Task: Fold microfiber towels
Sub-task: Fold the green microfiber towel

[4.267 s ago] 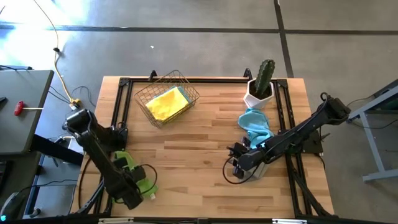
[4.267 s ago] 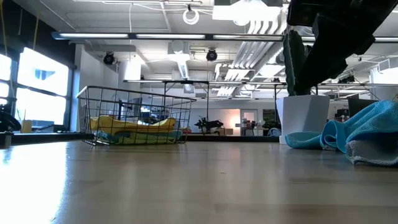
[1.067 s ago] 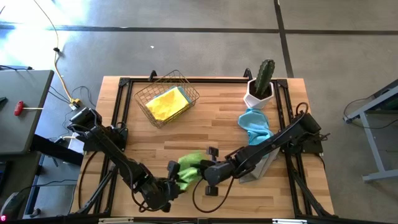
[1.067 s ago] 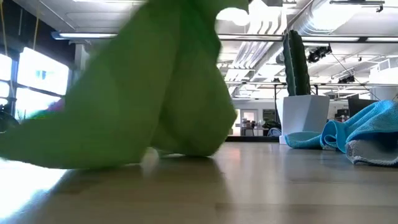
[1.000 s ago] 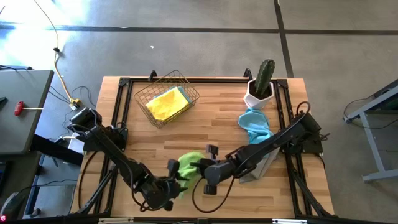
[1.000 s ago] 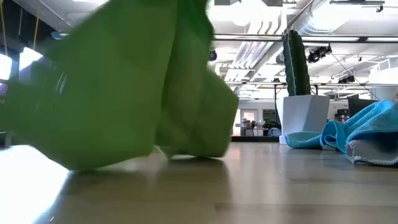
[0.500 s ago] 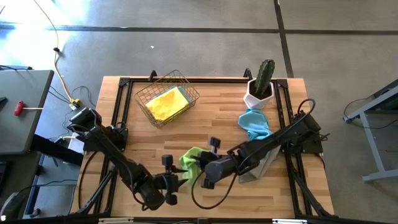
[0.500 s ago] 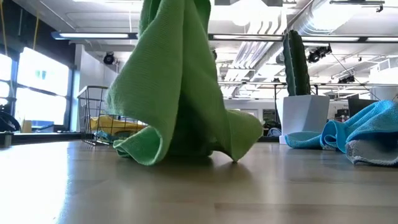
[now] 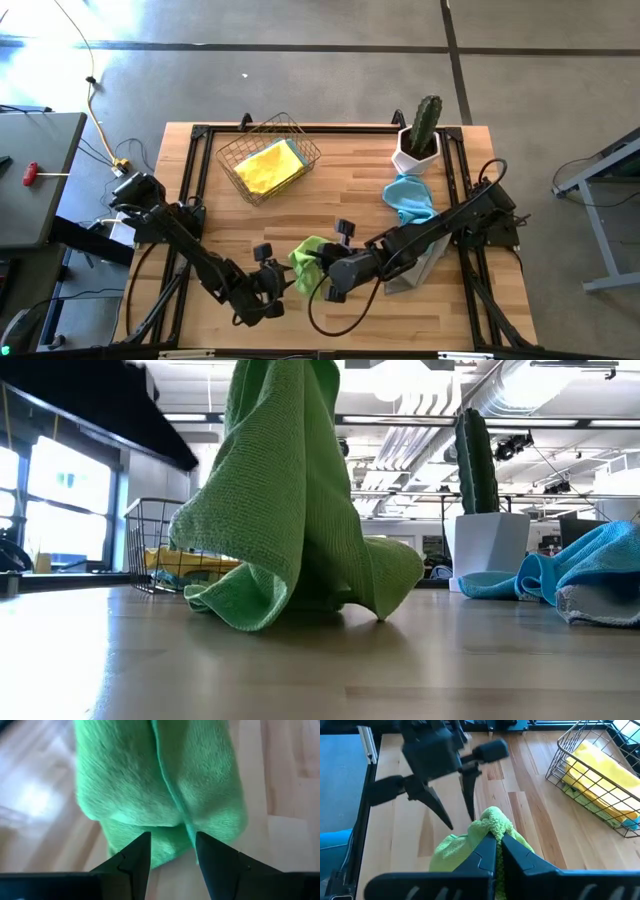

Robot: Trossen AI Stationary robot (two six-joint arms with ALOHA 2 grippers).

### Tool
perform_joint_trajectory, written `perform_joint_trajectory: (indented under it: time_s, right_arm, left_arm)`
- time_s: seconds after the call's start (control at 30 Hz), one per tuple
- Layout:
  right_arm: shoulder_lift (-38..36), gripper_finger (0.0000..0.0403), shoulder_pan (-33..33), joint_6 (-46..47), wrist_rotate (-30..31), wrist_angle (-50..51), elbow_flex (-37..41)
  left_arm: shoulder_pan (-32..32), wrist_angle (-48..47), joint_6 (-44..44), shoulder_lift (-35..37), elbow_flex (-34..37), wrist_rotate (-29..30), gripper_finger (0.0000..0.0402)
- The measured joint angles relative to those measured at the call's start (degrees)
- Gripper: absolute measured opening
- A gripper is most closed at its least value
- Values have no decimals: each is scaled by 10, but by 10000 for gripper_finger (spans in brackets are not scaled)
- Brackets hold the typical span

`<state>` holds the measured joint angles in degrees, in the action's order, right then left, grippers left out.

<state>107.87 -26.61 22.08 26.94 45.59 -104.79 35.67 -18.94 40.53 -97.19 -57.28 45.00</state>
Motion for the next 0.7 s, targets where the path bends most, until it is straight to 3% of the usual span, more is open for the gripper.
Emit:
perform_joint_trajectory:
  time_s: [0.27,0.5,0.7]
  right_arm:
    - [0,0,0,-13,-4,1,0]
    - [0,0,0,-24,-5,14,0]
    - [0,0,0,-29,-5,22,0]
  left_arm:
    - [-36,155,-47,0,62,-57,145]
    - [-60,294,-121,0,91,-160,145]
    - [-68,321,-137,0,92,-177,140]
